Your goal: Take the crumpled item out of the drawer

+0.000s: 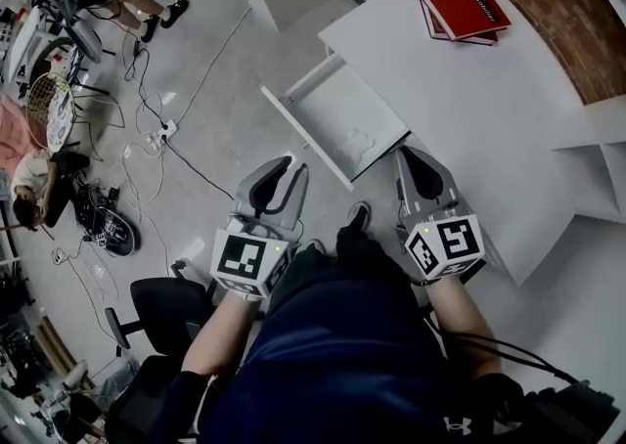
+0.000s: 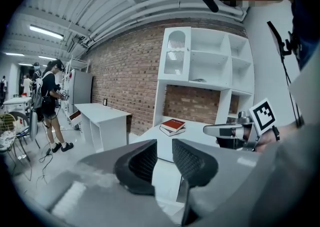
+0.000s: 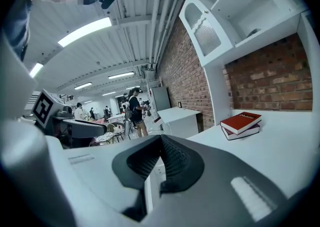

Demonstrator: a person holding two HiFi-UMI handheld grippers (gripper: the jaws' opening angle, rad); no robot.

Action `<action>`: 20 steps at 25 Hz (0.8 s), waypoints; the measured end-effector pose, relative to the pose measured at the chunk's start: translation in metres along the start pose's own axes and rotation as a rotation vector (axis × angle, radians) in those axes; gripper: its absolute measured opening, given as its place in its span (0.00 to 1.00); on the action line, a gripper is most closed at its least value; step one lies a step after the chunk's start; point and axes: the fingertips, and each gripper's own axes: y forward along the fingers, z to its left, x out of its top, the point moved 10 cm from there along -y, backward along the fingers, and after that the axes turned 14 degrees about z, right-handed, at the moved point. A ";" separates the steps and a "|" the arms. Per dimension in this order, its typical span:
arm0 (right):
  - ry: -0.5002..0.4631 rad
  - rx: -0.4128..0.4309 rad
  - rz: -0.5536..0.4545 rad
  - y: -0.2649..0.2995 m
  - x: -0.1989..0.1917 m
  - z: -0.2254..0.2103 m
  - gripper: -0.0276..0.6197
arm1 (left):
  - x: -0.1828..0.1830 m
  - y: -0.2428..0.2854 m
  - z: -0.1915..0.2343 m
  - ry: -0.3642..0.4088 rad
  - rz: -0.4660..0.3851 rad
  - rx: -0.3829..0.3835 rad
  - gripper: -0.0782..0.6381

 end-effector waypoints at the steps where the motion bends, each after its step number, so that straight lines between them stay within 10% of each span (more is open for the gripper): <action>1: 0.000 0.007 0.002 0.002 0.001 -0.003 0.05 | 0.002 0.003 0.000 -0.003 0.002 0.004 0.25; 20: 0.114 -0.091 0.063 0.065 -0.003 -0.062 0.05 | 0.030 0.118 0.045 0.019 0.113 -0.129 0.26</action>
